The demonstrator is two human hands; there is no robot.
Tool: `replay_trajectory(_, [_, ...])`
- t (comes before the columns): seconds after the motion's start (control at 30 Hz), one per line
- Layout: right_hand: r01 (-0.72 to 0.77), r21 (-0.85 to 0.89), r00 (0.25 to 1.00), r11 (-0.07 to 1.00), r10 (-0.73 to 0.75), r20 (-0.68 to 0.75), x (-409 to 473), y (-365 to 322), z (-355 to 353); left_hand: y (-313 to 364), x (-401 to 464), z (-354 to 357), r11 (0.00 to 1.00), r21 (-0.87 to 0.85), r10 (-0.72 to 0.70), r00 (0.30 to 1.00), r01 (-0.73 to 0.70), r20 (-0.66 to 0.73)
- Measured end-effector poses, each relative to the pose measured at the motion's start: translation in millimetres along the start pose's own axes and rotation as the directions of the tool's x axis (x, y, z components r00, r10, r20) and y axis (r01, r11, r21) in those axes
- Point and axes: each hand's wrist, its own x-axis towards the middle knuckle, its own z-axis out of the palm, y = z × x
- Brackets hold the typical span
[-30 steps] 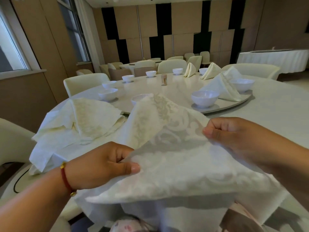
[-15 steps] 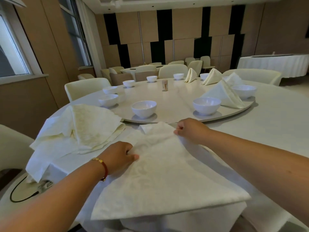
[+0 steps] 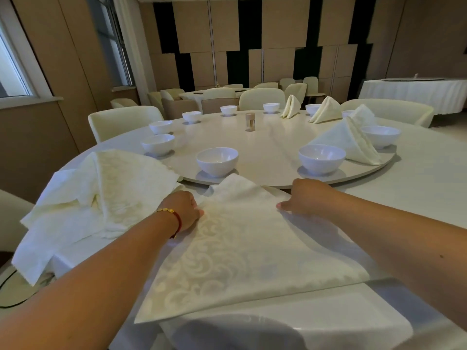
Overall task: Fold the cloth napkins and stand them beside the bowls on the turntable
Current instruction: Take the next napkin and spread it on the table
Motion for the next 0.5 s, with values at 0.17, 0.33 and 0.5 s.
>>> replay_trajectory(0.17, [0.038, 0.056, 0.998, 0.998, -0.041, 0.04, -4, 26, 7, 6, 3, 1, 0.999, -0.053, 0.004, 1.0, -0.004, 0.002])
replay_trajectory(0.33, [0.059, -0.079, 0.968, 0.995, -0.038, 0.247, -18, 51, -16, 22, -11, 5, 0.991, -0.13, 0.025, 1.0, -0.027, -0.016])
replay_trajectory(0.5, [-0.022, -0.266, 0.962, 0.964, 0.092, 0.256, -33, 75, -35, 63, -28, 21, 0.979, -0.137, 0.16, 0.986, -0.153, 0.046])
